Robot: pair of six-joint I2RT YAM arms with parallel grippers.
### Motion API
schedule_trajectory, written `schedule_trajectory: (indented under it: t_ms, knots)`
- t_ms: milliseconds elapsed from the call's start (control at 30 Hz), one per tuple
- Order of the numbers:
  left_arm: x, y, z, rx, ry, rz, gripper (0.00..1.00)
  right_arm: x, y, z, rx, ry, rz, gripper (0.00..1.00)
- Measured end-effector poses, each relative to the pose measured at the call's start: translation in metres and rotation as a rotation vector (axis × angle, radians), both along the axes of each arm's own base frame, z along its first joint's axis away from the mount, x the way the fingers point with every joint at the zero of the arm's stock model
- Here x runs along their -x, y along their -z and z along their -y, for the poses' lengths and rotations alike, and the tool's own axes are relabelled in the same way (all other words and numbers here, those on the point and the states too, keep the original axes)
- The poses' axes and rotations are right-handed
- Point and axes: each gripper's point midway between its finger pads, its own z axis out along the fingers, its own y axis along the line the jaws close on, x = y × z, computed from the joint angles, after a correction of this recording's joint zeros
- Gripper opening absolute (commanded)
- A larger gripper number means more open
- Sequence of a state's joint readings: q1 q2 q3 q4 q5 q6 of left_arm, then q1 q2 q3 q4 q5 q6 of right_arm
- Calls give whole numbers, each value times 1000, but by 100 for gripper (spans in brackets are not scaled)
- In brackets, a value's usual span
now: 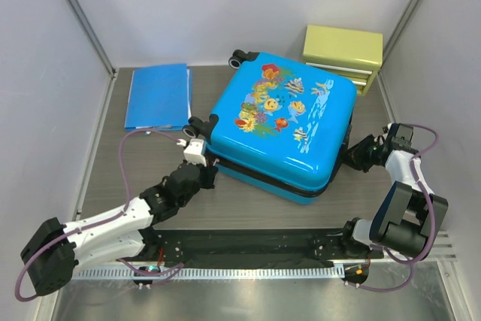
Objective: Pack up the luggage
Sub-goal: Zip the luggage at the center of the board.
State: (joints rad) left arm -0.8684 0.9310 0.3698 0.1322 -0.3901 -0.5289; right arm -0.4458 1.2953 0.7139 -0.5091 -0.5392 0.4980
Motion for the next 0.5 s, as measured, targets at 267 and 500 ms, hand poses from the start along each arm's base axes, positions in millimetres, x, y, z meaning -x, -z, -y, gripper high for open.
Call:
schedule_trajectory:
  t_ms: [267,500]
  knots:
    - [-1,-10,-10,0,-32,35,0,4,0,-3,-4,-8,-12,1]
    - [-3,-11,-20,-13,-67,36,0,7,0,-4,-6,-10,-27,1]
